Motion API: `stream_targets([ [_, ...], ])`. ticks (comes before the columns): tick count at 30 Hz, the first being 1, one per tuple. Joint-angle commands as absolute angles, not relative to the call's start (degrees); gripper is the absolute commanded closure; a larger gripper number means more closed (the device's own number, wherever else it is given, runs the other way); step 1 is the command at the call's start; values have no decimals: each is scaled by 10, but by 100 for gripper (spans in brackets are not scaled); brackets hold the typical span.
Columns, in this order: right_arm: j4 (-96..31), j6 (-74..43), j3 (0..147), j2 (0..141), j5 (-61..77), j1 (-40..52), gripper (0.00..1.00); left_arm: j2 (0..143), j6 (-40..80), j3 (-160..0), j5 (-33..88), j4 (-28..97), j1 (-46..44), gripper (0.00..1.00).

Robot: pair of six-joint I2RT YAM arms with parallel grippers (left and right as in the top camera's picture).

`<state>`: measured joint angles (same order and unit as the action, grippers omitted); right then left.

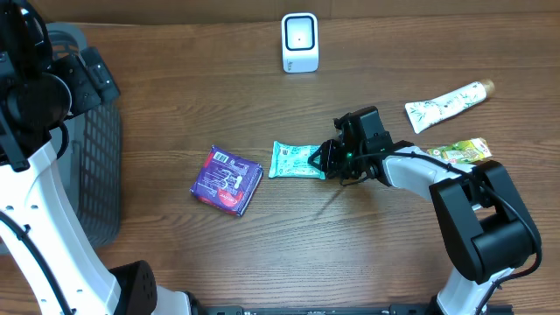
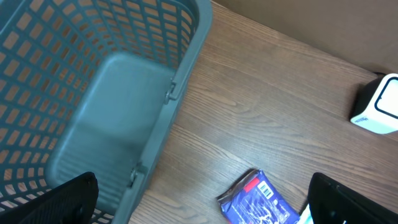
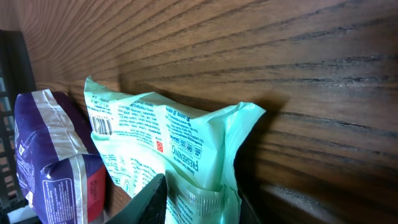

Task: Scan the item barcode
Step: 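Grasp the wipes pack edge with the right gripper and reposition it, then lift the wipes pack and hold it under the white scanner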

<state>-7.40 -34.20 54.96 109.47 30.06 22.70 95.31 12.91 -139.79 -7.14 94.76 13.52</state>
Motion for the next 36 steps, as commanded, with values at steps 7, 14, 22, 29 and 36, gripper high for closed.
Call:
stream_targets([
  [7, -78, -347, 552, 1105, 301, 229, 66, 954, 124, -1396, -75, 947, 135, 0],
  [14, -79, -347, 552, 1105, 301, 236, 77, 954, 124, -1396, -75, 947, 135, 0],
  [22, -76, -356, 552, 1105, 301, 236, 96, 954, 124, -1396, -75, 947, 135, 0],
  [29, -63, -355, 552, 1105, 348, 229, 96, 954, 124, -1396, -75, 947, 135, 1],
  [36, -63, -325, 552, 1077, 450, 183, 96, 953, 124, -1396, -75, 947, 135, 0],
])
